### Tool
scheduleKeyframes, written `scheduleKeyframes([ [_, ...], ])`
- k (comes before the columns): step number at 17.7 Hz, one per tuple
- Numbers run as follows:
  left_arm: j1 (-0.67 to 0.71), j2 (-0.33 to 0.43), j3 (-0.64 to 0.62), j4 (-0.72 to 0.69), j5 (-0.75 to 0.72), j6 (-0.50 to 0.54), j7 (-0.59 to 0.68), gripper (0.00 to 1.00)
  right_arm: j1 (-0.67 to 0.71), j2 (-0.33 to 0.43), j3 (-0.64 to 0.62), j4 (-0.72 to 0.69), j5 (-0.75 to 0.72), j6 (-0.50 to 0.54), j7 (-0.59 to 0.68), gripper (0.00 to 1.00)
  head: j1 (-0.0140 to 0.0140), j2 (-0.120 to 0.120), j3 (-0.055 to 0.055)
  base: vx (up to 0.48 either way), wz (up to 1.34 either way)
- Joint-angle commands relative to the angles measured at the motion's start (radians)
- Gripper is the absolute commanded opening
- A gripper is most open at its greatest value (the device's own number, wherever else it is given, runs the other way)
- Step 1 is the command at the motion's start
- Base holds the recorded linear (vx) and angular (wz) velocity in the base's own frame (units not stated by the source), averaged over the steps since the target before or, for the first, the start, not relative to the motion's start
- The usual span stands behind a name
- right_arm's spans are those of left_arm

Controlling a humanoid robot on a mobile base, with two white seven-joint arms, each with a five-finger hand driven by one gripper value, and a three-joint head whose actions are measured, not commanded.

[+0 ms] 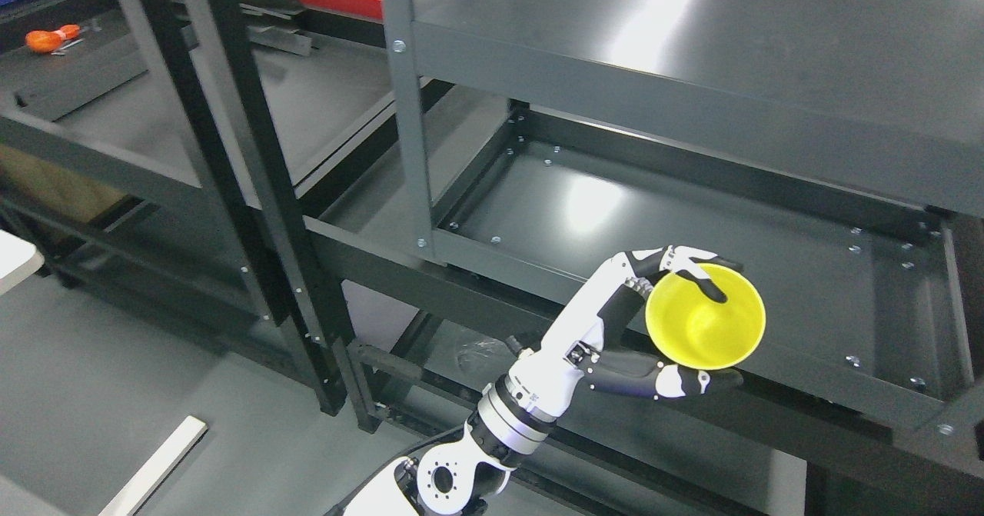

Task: Place yellow IKEA cup on middle right shelf
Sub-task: 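Extend the left arm to bring the cup over the upper shelf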

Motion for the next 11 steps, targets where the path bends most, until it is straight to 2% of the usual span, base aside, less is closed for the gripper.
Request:
scheduleKeyframes([
  [1,-0.075,0.017,-0.075,-0.083,-0.005,-0.004,0.003,0.01,0.006,-0.017,0.0,0.0,0.0,0.0,-0.001,0.99,0.0,0.0,0.0,0.065,-0.56],
  [11,-0.132,0.017,-0.07,-0.11,-0.005,-0.029,0.008,0.01,0.006,-0.017,0.0,0.0,0.0,0.0,-0.001,0.99,0.0,0.0,0.0,0.078,-0.44],
])
